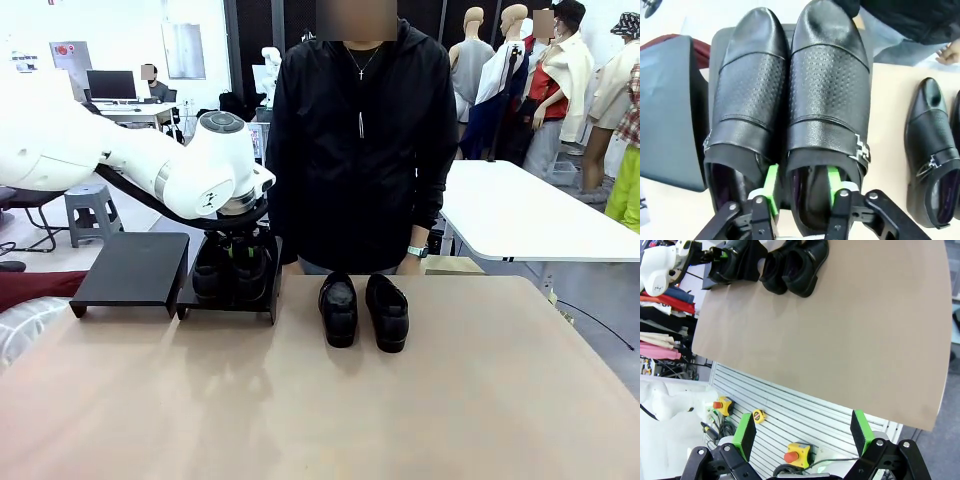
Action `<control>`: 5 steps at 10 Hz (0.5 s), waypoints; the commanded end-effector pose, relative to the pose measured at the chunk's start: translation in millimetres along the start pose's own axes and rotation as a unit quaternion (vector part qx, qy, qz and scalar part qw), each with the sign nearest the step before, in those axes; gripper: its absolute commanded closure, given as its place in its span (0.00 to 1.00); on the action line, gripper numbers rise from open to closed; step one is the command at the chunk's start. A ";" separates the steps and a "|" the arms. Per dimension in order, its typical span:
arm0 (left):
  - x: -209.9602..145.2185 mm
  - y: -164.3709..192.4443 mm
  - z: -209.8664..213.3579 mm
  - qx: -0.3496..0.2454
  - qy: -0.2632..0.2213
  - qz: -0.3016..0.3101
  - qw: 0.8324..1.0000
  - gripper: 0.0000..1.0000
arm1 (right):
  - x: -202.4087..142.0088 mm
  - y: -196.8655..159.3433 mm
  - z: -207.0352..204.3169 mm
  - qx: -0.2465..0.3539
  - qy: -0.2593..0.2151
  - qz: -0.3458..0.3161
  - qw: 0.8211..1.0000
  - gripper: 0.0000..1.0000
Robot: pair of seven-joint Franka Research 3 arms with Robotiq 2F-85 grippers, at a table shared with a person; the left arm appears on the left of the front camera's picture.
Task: Organize the shoes by placing them on the stand.
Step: Place the Shoe from the middle of the table onto the Shoes Stand.
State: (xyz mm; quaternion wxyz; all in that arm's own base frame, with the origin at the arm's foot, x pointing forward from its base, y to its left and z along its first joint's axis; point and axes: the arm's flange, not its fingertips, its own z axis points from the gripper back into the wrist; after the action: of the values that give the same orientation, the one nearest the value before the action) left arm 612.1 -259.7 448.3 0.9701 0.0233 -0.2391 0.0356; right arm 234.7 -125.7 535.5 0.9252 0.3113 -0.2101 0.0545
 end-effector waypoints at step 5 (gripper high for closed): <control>-74.2 30.7 116.1 -0.012 0.051 -0.097 0.994 0.00 | -0.2 1.5 1.0 0.007 -0.004 0.004 1.000 0.00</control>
State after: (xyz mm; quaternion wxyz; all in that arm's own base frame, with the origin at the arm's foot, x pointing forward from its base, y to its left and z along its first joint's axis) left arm 523.4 -260.7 504.3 0.9743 0.0453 -0.2178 -0.0339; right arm 234.8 -125.7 535.4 0.9252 0.3113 -0.2099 0.0545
